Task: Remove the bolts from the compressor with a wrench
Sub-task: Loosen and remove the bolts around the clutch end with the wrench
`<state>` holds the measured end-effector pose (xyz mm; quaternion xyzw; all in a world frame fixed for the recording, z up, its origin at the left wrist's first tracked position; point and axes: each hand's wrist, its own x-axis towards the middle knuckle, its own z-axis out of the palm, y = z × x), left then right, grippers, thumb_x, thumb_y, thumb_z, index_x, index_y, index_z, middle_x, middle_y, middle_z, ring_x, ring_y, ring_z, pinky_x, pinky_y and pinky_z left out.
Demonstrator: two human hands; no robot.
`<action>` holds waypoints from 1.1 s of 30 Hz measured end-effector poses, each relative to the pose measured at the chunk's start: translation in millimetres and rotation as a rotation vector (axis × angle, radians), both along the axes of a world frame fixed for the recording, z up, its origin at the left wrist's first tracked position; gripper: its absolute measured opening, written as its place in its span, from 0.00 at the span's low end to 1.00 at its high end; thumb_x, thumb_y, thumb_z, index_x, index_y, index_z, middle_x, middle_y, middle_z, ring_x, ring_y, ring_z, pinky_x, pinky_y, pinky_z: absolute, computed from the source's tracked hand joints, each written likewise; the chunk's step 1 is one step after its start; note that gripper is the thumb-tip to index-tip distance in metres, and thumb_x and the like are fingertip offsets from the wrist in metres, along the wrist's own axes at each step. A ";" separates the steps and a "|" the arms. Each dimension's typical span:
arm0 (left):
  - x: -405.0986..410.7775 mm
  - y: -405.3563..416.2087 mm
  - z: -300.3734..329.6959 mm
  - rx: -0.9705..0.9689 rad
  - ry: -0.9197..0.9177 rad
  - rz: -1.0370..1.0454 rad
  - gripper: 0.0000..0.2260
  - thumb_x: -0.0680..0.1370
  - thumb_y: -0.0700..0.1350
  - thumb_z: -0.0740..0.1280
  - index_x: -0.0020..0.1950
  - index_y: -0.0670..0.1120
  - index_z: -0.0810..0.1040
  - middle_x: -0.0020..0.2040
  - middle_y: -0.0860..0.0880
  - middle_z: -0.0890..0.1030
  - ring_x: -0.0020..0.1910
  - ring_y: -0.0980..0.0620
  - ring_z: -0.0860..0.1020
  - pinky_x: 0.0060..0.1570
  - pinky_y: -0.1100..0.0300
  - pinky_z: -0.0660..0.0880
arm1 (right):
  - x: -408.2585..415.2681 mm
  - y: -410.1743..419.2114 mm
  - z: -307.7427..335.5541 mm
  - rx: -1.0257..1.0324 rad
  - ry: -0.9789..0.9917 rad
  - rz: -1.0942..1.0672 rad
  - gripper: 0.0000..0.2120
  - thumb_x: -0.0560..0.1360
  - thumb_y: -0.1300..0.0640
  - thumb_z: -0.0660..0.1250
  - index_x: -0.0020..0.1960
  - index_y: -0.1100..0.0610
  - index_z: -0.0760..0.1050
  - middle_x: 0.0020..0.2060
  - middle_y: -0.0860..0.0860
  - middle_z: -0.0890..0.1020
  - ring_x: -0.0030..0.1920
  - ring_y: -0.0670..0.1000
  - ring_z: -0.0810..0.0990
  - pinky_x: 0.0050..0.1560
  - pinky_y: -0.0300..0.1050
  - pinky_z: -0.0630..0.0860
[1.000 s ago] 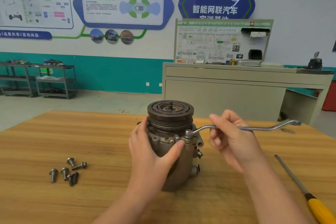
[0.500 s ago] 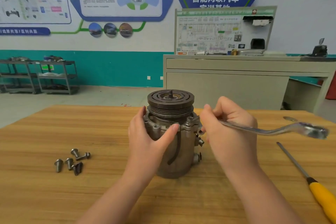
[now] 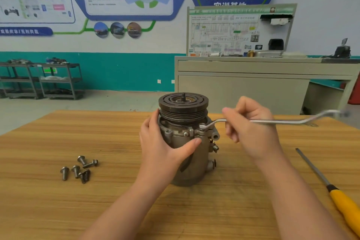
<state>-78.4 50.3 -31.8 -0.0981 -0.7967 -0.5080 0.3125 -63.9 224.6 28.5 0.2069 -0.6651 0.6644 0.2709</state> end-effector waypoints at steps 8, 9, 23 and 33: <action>-0.3 -0.8 0.0 -0.024 -0.018 -0.011 0.50 0.59 0.65 0.73 0.76 0.56 0.56 0.66 0.55 0.61 0.70 0.56 0.61 0.67 0.62 0.57 | 0.6 -2.2 2.9 -0.327 0.007 -0.006 0.23 0.76 0.67 0.64 0.26 0.51 0.65 0.20 0.51 0.73 0.18 0.46 0.66 0.21 0.34 0.62; -0.5 -0.6 0.1 -0.027 -0.018 -0.008 0.50 0.59 0.66 0.73 0.76 0.55 0.55 0.66 0.55 0.61 0.69 0.56 0.60 0.66 0.63 0.57 | 2.9 -5.1 2.7 -0.198 0.058 -0.123 0.23 0.75 0.67 0.65 0.26 0.52 0.65 0.19 0.52 0.74 0.18 0.45 0.67 0.21 0.34 0.63; 1.2 1.8 -0.7 -0.014 -0.049 -0.018 0.48 0.60 0.63 0.77 0.74 0.59 0.54 0.67 0.56 0.60 0.71 0.53 0.61 0.72 0.50 0.64 | 22.5 -51.5 -18.8 0.384 0.514 -0.560 0.17 0.72 0.60 0.62 0.34 0.47 0.56 0.25 0.44 0.57 0.27 0.46 0.60 0.25 0.32 0.59; 2.5 2.1 2.5 -0.039 -0.028 -0.009 0.50 0.60 0.62 0.74 0.77 0.52 0.55 0.68 0.52 0.61 0.71 0.54 0.60 0.70 0.59 0.58 | -21.4 1.6 -5.5 -0.557 -0.265 0.325 0.20 0.74 0.65 0.65 0.26 0.52 0.65 0.20 0.51 0.70 0.16 0.45 0.63 0.20 0.32 0.57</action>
